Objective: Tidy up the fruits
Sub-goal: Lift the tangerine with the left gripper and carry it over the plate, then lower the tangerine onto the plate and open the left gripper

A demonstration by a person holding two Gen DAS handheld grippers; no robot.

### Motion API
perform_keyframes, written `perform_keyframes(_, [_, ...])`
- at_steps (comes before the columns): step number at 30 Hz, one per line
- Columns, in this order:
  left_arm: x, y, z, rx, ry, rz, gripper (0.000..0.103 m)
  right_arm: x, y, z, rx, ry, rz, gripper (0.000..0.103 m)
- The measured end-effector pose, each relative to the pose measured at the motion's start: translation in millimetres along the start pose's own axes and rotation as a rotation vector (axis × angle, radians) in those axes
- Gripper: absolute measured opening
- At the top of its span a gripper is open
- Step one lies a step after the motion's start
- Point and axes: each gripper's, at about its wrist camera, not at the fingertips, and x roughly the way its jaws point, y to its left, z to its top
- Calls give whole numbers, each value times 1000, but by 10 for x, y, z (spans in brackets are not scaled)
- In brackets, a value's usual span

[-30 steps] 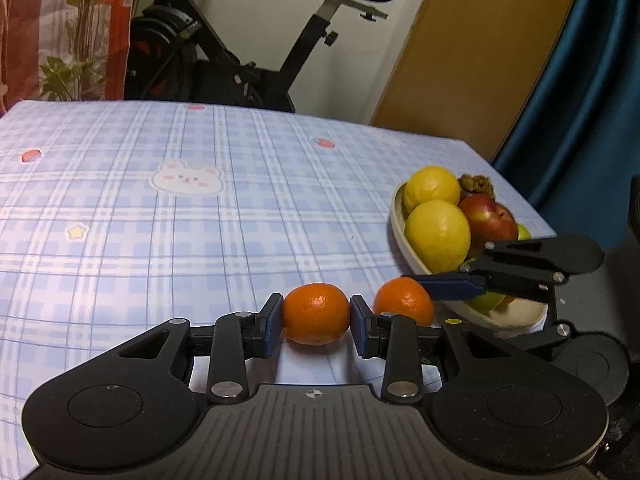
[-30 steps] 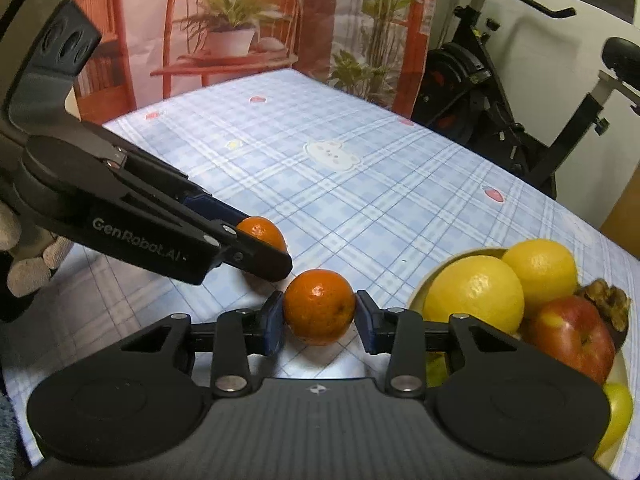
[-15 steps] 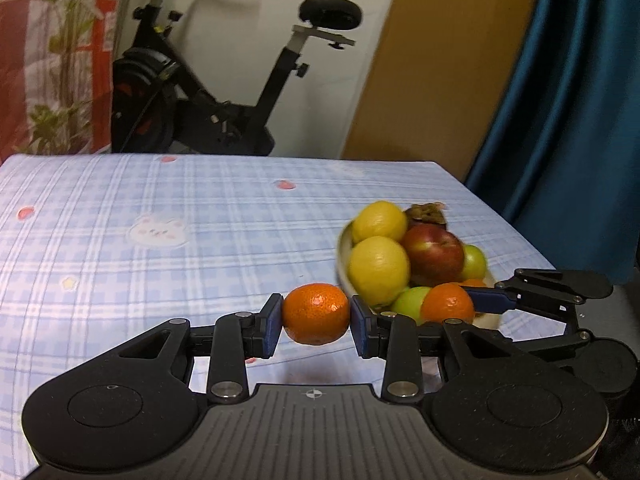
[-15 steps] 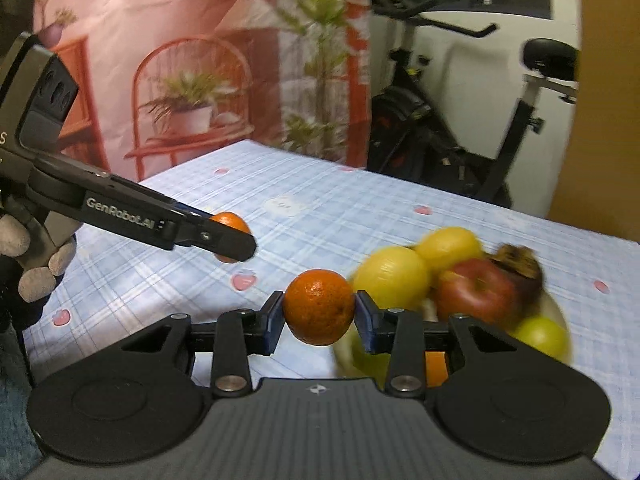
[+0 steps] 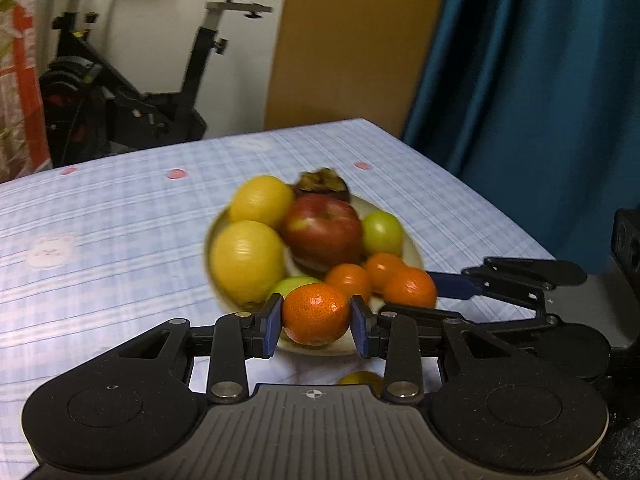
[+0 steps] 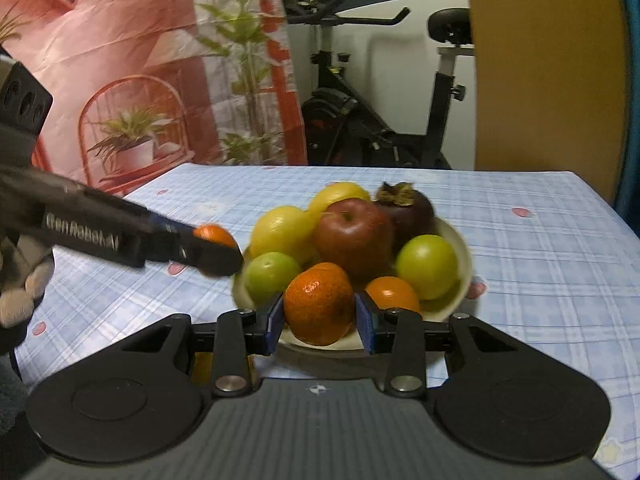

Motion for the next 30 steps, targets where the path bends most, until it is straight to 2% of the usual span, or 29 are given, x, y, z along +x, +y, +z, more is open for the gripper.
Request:
perform_keyframes(5, [131,-158,22,33,27,-5,38,71,-69,-60,2,-3,-19,40])
perform_keyframes(13, [152,-215,84,57,27,12,38,155,-183,-69,38,-22,-11,40])
perform_keyframes(18, [203,-274,162,78,27,29,38,128,-176,-73,36,-30,-41,42])
perform_keyframes(23, [238,-252,216,71,16,47,38,122,-196,-76,43,-27,-56,48])
perform_keyframes(30, [322,-164,304,47,4,93,38,119,-196,-73,46,-27,-55,49])
